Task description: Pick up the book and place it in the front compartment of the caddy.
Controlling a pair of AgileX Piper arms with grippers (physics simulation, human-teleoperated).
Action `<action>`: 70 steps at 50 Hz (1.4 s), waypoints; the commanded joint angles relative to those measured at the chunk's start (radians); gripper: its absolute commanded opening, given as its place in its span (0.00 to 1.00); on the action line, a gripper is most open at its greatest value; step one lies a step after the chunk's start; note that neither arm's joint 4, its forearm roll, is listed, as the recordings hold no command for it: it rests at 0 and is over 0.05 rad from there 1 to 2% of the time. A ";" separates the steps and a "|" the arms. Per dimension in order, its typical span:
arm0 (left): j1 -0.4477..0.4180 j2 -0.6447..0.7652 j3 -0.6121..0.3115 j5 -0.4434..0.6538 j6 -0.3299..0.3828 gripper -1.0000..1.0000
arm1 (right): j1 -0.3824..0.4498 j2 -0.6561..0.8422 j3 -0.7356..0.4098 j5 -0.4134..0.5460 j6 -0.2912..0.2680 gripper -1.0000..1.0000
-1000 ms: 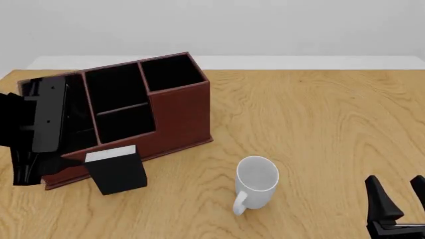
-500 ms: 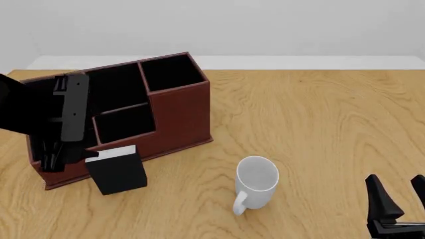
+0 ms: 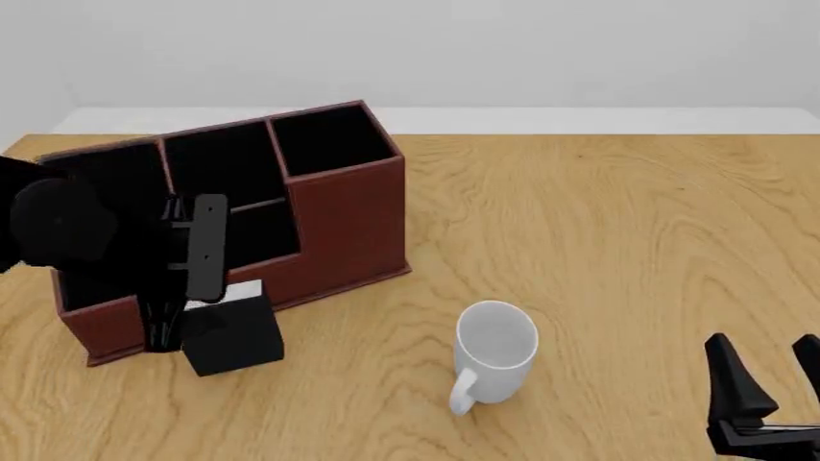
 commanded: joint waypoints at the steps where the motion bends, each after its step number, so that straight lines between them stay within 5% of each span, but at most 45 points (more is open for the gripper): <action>1: -0.011 0.049 0.046 -0.075 -0.021 1.00 | -0.003 0.005 0.000 -0.004 -0.002 1.00; 40: 0.081 0.172 0.098 -0.219 -0.004 1.00 | -0.005 0.011 -0.001 -0.002 -0.010 1.00; 58: 0.037 0.181 0.120 -0.238 -0.058 1.00 | -0.010 0.044 -0.001 -0.032 -0.012 1.00; 59: 0.037 0.178 0.123 -0.243 -0.053 0.00 | -0.010 0.046 -0.001 -0.034 -0.012 1.00; 70: 0.020 0.144 0.094 -0.206 -0.066 0.00 | -0.008 0.060 -0.001 -0.048 -0.010 1.00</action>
